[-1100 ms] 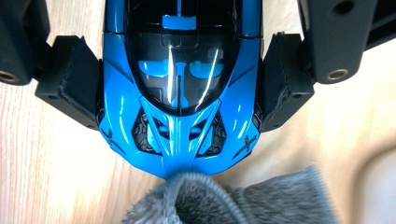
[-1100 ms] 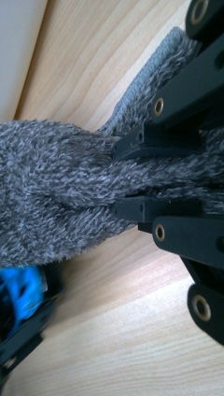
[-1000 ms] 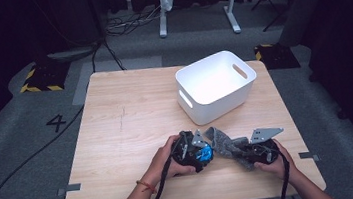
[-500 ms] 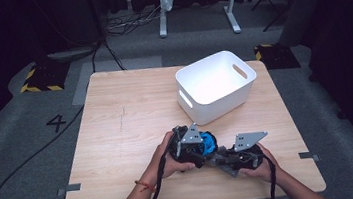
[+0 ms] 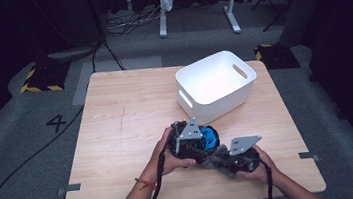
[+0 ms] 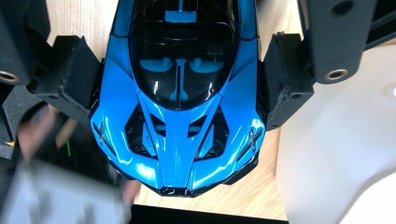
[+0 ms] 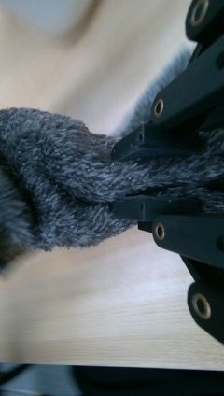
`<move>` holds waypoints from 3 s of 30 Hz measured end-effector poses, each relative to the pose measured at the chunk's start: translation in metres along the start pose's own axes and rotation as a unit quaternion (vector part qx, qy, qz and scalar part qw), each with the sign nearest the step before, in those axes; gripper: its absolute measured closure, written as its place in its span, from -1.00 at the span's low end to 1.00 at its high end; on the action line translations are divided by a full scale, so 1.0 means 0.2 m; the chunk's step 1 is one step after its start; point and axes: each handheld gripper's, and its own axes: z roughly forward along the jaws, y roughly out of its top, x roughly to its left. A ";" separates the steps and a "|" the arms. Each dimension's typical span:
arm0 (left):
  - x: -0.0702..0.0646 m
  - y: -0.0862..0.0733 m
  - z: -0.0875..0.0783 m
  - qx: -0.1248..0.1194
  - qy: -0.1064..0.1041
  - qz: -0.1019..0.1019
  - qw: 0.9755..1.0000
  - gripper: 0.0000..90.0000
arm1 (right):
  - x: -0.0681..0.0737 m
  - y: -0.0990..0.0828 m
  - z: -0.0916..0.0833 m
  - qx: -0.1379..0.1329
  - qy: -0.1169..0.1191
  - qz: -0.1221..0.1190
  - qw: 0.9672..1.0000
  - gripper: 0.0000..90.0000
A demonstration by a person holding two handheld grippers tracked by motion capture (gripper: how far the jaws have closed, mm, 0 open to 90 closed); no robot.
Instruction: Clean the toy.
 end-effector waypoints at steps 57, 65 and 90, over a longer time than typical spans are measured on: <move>0.01 -0.02 -0.02 -0.050 -0.027 -0.007 0.998 -0.46 | 0.03 0.17 -0.17 -0.084 0.002 -0.057 0.995 0.68; 0.02 0.01 -0.03 -0.066 -0.025 -0.012 0.997 -0.46 | 0.13 0.12 0.02 -0.010 0.037 -0.095 0.995 0.68; 0.02 -0.03 -0.04 -0.057 -0.018 -0.016 0.998 -0.45 | 0.08 0.17 -0.07 -0.055 0.006 -0.079 0.995 0.68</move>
